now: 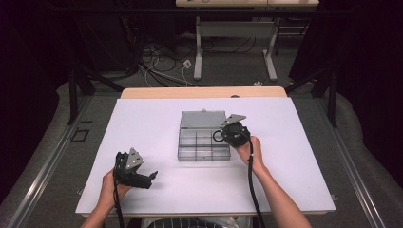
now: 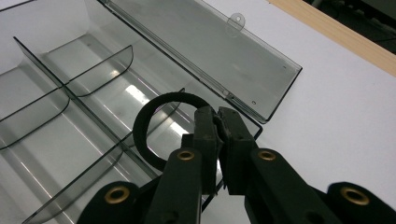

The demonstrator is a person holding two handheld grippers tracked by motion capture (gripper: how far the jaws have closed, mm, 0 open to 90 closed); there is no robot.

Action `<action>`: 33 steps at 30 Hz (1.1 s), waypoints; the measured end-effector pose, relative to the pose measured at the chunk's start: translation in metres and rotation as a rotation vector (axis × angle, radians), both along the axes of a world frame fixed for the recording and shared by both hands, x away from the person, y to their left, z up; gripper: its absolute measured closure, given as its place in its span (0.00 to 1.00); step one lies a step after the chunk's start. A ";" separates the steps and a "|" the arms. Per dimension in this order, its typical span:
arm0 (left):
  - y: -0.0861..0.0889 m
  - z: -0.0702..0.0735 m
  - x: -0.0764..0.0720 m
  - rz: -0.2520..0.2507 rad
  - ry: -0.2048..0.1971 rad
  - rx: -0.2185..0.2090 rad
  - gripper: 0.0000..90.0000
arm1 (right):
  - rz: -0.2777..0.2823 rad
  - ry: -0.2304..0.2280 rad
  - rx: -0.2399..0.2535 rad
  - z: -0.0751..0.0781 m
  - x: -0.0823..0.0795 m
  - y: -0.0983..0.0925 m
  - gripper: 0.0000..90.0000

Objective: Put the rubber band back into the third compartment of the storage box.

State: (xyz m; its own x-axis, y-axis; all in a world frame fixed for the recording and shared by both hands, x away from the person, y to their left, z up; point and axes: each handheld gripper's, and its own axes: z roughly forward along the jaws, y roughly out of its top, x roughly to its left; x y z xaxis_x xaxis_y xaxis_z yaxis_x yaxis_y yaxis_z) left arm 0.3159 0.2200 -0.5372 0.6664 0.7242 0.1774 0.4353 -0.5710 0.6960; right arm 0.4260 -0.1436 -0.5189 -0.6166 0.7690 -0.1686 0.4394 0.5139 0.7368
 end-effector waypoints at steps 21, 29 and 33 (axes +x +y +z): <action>-0.001 -0.002 0.000 0.001 -0.005 -0.005 0.00 | 0.015 -0.006 -0.059 -0.007 -0.001 0.007 0.96; -0.002 -0.002 0.000 0.003 -0.003 -0.011 0.00 | 0.011 -0.024 -0.076 -0.010 -0.001 0.010 0.96; -0.002 -0.002 0.000 -0.001 -0.006 -0.006 0.00 | 0.011 -0.022 -0.086 -0.010 -0.001 0.010 0.96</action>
